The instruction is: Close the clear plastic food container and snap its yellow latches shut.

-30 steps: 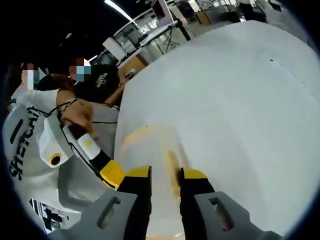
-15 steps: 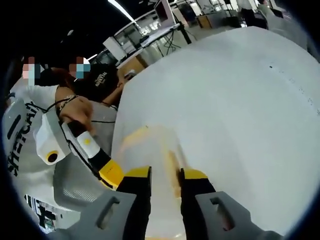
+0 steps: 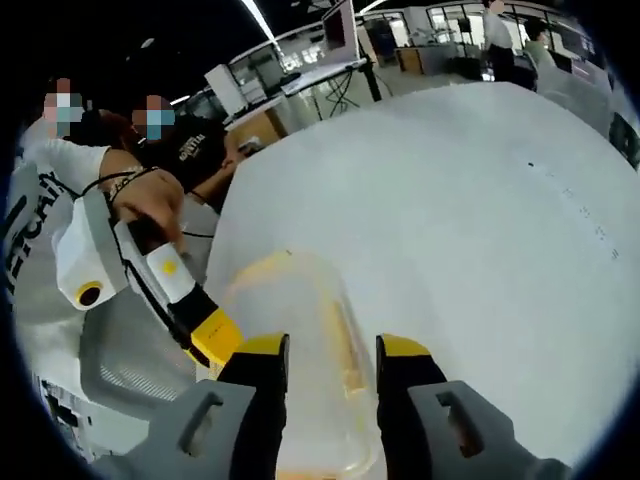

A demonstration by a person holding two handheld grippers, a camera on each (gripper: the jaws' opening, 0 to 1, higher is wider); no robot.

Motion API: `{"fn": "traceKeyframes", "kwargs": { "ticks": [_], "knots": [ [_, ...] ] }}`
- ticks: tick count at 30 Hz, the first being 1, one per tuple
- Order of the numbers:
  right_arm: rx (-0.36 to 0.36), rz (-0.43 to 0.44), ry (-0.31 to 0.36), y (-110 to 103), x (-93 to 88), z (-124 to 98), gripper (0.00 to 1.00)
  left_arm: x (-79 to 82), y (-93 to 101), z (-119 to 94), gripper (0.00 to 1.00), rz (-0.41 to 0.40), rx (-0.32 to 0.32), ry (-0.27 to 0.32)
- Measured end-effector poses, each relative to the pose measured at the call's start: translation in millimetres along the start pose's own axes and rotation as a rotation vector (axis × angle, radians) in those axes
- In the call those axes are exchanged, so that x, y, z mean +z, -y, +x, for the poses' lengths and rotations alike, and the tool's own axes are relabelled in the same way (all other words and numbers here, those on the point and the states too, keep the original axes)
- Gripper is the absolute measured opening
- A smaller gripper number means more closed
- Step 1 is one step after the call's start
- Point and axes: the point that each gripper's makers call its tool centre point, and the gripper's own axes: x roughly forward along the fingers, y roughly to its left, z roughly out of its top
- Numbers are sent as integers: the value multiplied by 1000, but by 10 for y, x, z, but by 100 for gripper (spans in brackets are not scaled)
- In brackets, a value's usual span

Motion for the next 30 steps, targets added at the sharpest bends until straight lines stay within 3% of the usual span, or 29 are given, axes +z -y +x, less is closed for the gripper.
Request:
{"fn": "traceKeyframes", "kwargs": {
  "ticks": [7, 13, 24, 27, 30],
  "knots": [
    [-70, 12, 48, 72, 35, -185, 37, -10, -93, -56, 45, -60, 15, 1],
    [-113, -2, 73, 69, 10, -384, 38, -76, -205, -152, 49, -176, 27, -3],
    [-153, -51, 20, -42, -229, -565, 43, -173, -281, -293, 54, -307, -16, -5],
    [-158, -53, 12, -55, -280, -604, 44, -209, -331, -338, 58, -397, -19, 2],
    [-169, -65, -4, -63, -342, -643, 46, -271, -425, -401, 58, -406, -10, -4]
  ]
}}
